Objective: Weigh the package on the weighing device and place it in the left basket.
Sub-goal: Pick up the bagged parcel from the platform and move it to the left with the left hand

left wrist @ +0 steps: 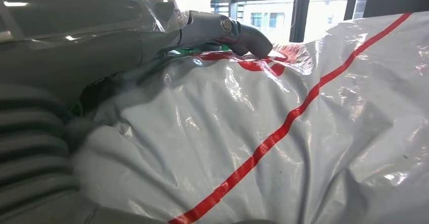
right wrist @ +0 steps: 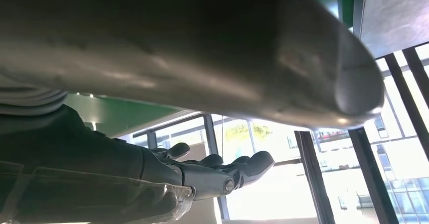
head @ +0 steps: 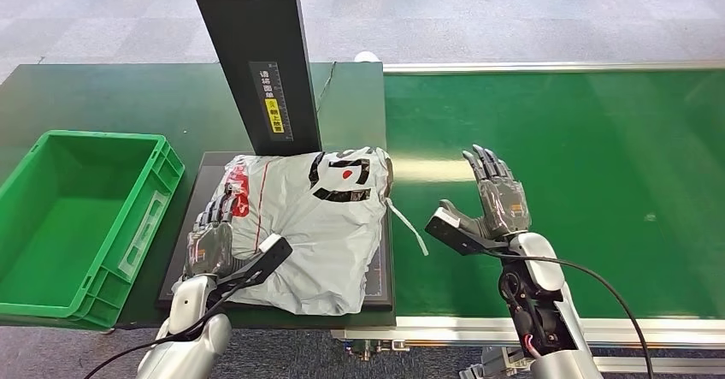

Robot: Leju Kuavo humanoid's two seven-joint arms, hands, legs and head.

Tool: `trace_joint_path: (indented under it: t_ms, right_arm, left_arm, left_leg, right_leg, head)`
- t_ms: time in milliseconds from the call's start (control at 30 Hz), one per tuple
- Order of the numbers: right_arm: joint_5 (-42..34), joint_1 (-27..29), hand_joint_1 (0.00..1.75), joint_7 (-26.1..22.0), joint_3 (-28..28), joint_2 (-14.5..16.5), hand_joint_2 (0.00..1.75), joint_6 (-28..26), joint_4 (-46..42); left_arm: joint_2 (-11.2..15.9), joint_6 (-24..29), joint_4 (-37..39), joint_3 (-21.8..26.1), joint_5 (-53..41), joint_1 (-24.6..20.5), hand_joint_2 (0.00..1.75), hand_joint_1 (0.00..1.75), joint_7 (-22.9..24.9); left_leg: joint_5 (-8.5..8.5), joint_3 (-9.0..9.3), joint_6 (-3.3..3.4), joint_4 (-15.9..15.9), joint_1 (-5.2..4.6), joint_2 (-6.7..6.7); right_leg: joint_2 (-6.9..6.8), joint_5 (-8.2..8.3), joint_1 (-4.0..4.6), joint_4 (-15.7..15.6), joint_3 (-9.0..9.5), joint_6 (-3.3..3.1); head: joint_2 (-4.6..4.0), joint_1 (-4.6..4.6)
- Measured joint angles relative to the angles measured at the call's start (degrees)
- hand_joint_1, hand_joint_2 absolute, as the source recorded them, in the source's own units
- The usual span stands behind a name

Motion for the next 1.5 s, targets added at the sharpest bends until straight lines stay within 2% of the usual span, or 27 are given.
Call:
trace_joint_path:
  t_ms: [33, 167, 667, 1233, 1333, 1500]
  right_arm:
    - [-0.06, -0.02, 0.0, -0.02, 0.02, 0.0, 0.0, 0.0, 0.0]
    - [-0.16, -0.09, 0.0, -0.09, 0.11, 0.0, 0.0, -0.05, 0.0]
    - [-0.2, -0.09, 0.0, -0.08, 0.38, 0.0, 0.0, -0.22, -0.17]
    - [-0.64, -0.18, 0.0, -0.25, 0.71, 0.0, 0.0, -0.33, -0.17]
    - [-0.73, -0.06, 0.0, -0.44, 0.73, 0.0, 0.0, -0.33, -0.17]
    - [-0.69, 0.98, 0.0, -0.92, 0.73, 0.01, 0.0, -0.26, -0.39]
  left_arm:
    - [-0.03, -0.13, 0.0, 0.08, -0.1, -0.02, 1.75, 0.02, 0.01]
    - [-0.14, -0.33, 0.03, 0.45, -0.34, -0.05, 1.75, 1.74, -0.03]
    - [-0.72, -1.13, -2.03, 1.49, 0.78, 0.09, 1.75, 1.75, -2.64]
    - [-1.16, -2.22, -8.57, 0.71, 1.81, 3.7, 1.75, 1.75, -4.53]
    - [-1.26, -3.14, -13.06, -0.72, 2.68, 5.94, 1.75, 1.75, -5.59]
    - [0.23, -4.95, -27.75, -4.91, 1.71, 10.2, 1.75, 1.75, -5.39]
  left_leg:
    - [0.0, 0.01, 0.0, 0.0, 0.0, 0.0]
    - [0.0, 0.05, 0.0, 0.0, 0.0, 0.0]
    - [0.0, 0.04, 0.0, 0.0, 0.0, 0.0]
    - [-0.01, 0.0, 0.01, 0.0, 0.0, -0.01]
    - [-0.01, -0.05, 0.01, 0.01, 0.0, 0.0]
    - [-0.01, -0.24, 0.01, 0.01, 0.0, 0.0]
  right_leg:
    - [0.0, 0.0, 0.0, 0.0, 0.01, 0.0]
    - [0.0, 0.0, 0.0, 0.0, 0.04, 0.0]
    - [0.0, 0.0, -0.02, 0.0, 0.04, 0.0]
    - [0.0, -0.01, -0.02, 0.0, -0.01, 0.01]
    - [0.0, -0.01, -0.02, 0.0, -0.08, 0.01]
    - [0.0, -0.01, -0.02, 0.0, -0.25, 0.01]
  head:
    - [0.0, 0.0]
    - [0.0, 0.0]
    - [0.0, -0.02]
    - [0.0, -0.01]
    - [0.0, 0.0]
    - [0.0, -0.01]
